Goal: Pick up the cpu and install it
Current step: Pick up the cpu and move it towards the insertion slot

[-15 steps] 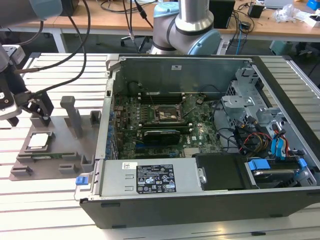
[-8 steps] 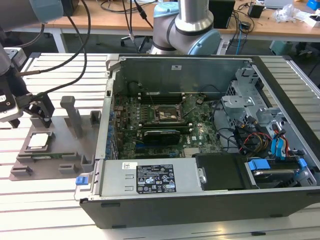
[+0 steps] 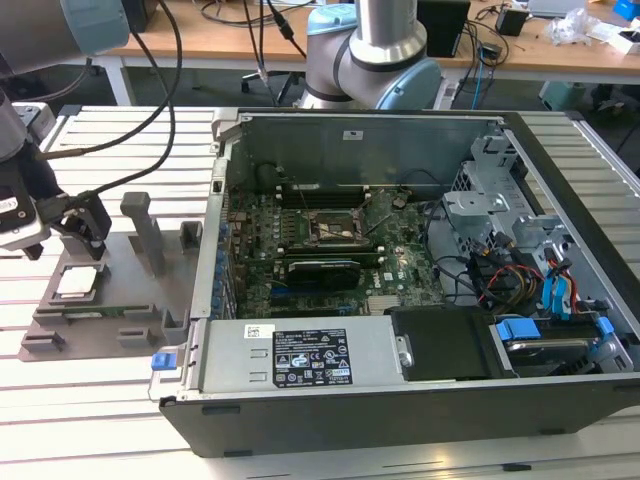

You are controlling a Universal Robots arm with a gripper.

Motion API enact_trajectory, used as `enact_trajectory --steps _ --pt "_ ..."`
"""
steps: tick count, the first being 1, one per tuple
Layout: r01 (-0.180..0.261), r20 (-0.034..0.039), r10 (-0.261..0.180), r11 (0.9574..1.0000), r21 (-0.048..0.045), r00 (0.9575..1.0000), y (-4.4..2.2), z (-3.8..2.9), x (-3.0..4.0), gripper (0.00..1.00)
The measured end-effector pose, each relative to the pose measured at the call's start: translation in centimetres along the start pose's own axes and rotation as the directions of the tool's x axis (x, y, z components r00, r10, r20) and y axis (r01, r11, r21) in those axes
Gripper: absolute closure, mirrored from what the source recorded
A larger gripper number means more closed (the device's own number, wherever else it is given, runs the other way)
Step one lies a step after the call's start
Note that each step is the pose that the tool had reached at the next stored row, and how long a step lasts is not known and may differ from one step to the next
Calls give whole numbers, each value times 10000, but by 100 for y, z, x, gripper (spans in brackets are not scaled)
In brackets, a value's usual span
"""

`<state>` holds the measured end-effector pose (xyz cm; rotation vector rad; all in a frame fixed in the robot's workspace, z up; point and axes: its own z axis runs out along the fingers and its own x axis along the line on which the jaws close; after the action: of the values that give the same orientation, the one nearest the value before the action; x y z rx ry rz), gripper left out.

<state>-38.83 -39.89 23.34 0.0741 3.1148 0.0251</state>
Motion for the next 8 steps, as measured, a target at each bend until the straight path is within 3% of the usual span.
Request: enact_trajectory --steps 8 --pt "0 0 0 10000 1 10000 -1 47 1 16"
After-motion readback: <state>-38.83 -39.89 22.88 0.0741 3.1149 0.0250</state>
